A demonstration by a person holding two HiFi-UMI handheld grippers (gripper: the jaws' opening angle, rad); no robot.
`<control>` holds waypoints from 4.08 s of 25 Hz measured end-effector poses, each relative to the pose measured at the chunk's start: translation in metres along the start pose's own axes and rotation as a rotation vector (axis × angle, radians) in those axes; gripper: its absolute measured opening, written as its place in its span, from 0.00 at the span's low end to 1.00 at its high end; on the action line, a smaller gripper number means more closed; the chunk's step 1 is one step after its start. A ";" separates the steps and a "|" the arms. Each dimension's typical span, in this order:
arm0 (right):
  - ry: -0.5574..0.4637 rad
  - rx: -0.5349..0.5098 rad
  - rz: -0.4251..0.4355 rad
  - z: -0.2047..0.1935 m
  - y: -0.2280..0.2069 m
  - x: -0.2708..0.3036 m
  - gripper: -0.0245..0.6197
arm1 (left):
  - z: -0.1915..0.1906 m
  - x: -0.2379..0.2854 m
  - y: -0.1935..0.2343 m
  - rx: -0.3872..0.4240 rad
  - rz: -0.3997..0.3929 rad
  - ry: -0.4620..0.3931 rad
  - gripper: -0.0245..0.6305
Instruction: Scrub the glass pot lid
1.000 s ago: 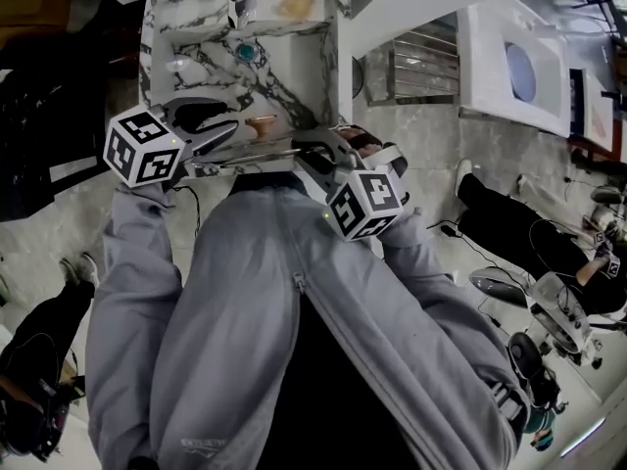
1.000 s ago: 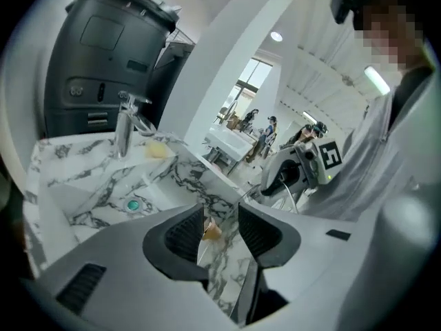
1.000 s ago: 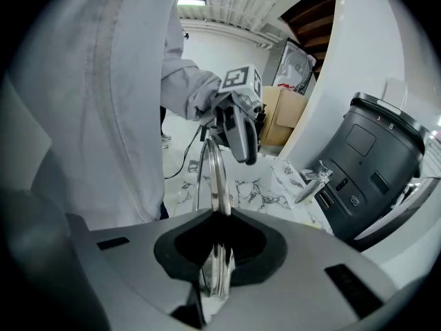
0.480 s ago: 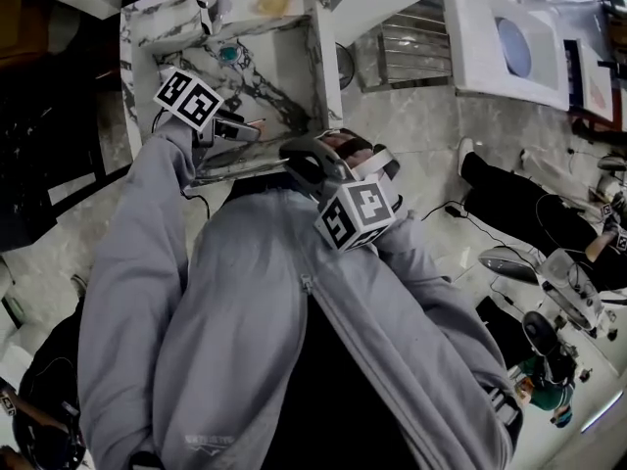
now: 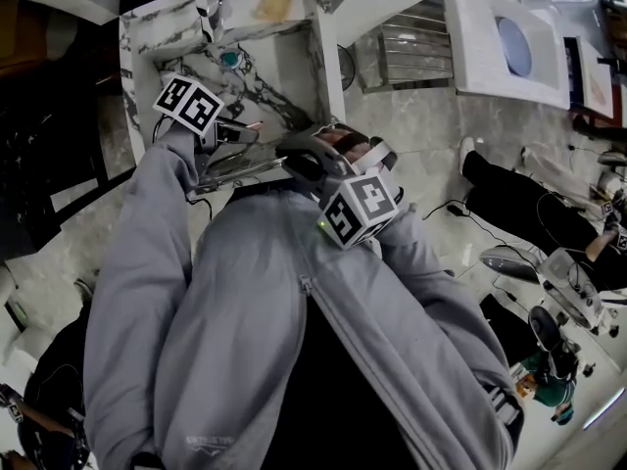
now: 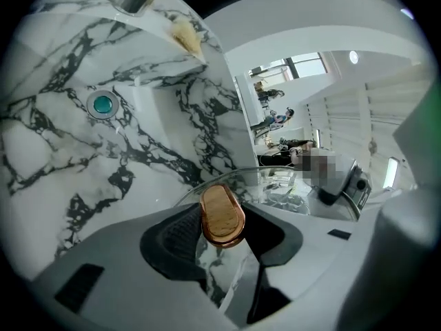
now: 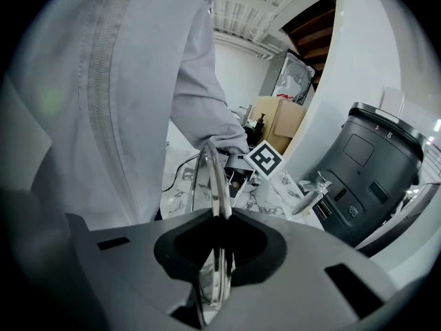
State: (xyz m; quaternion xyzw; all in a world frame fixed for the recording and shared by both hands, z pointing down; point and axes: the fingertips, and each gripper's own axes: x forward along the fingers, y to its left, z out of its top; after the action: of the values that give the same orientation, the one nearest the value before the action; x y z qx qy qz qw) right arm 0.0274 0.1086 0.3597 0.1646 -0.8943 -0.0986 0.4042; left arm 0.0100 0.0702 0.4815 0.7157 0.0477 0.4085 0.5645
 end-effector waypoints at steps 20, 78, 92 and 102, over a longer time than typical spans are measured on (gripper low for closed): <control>0.101 -0.079 0.026 -0.031 0.000 0.026 0.22 | 0.053 -0.049 0.032 0.172 0.302 -0.145 0.33; 0.382 0.158 -0.209 -0.122 -0.202 0.165 0.13 | 0.046 -0.049 0.126 0.114 0.644 -0.441 0.07; 0.310 0.078 0.001 -0.061 -0.125 0.238 0.13 | 0.019 -0.135 0.103 0.012 0.705 -0.850 0.06; 0.357 -0.044 0.153 -0.048 -0.095 0.305 0.13 | 0.004 -0.152 0.108 -0.009 0.717 -0.919 0.06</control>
State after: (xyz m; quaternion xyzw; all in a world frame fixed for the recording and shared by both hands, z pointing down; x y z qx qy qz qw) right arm -0.1049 -0.0957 0.5720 0.1022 -0.8159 -0.0565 0.5662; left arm -0.1304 -0.0520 0.4927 0.7886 -0.4491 0.2218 0.3567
